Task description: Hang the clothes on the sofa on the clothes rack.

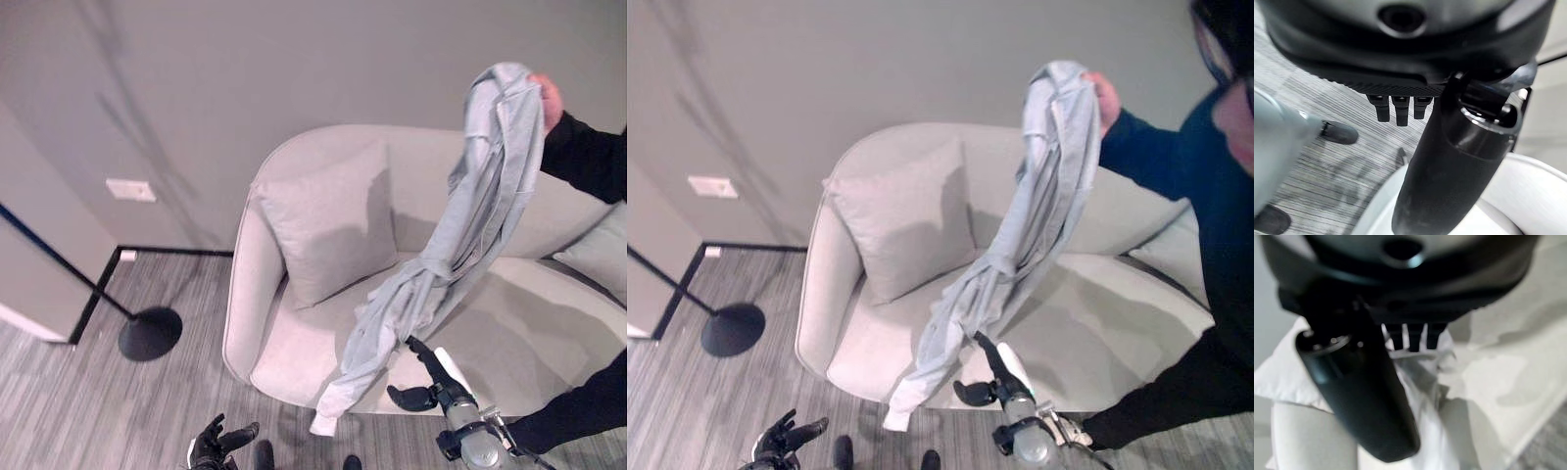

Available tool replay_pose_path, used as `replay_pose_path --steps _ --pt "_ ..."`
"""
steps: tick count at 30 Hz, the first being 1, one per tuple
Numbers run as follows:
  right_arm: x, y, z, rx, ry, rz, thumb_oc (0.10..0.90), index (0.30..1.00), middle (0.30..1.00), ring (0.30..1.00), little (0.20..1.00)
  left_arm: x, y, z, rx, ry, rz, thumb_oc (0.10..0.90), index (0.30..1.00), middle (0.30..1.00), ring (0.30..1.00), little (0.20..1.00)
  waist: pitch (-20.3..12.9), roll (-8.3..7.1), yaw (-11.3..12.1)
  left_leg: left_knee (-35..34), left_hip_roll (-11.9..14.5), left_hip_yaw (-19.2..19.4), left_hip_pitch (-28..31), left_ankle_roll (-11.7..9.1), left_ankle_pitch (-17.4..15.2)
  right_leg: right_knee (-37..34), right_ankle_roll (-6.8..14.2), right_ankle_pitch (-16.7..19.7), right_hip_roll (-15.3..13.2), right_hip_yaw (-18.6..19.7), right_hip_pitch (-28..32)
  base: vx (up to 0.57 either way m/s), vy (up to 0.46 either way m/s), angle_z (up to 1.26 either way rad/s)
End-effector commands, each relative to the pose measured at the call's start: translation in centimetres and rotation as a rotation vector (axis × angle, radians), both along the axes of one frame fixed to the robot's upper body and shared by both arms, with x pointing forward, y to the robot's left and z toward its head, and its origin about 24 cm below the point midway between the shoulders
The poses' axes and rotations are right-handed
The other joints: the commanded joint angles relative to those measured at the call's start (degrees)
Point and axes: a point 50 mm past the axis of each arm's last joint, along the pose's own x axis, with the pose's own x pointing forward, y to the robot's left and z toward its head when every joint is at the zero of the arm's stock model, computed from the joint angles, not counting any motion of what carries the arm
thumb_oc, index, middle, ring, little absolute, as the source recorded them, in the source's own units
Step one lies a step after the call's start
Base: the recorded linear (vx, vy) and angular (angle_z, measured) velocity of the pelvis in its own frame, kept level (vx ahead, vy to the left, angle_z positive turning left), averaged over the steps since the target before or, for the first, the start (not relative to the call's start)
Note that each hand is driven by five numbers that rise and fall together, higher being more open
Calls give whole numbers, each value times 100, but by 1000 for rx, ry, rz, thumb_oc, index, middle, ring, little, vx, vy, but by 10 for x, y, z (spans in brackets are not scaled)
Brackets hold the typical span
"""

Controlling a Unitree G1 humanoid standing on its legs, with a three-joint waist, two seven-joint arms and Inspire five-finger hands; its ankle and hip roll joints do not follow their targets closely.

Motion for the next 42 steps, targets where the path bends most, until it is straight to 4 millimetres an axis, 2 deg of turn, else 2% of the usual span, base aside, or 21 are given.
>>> replay_pose_path --steps 1,6,32,39,41,42 --pt "25 33 22 55 -151 149 800 900 900 900 900 7 1 1 36 3 -96 800 900 900 900 900 -243 -182 152 126 422 -38 -72 -247 9 319 461 -154 -553 358 -88 34 5 -18" --pt "19 40 17 53 -126 172 800 900 900 900 900 8 -2 1 42 7 -117 800 900 900 900 900 -284 -160 105 110 396 31 78 -235 -58 348 479 -165 -574 402 -22 17 8 -4" --pt "15 37 12 8 -110 157 800 900 900 900 900 0 -6 -2 49 34 -158 800 900 900 900 900 -350 -103 52 44 306 119 333 -210 -248 317 535 -160 -668 417 135 13 4 -2" --pt "13 31 9 -43 -102 153 800 900 900 900 900 -2 -6 -2 48 39 -152 800 900 900 900 900 -352 -113 57 44 304 109 356 -214 -282 285 535 -164 -657 405 176 5 1 0" --pt "14 24 9 -83 -107 135 800 900 900 900 900 -2 -6 -2 50 33 -153 800 900 900 900 900 -340 -112 60 44 307 105 375 -213 -298 287 541 -176 -660 396 189 46 10 0" --pt "16 12 10 -119 -115 84 800 900 900 900 900 0 -5 -1 55 23 -148 800 900 900 900 900 -290 -121 60 170 297 82 350 -196 -349 325 542 -194 -674 414 190 0 0 0"
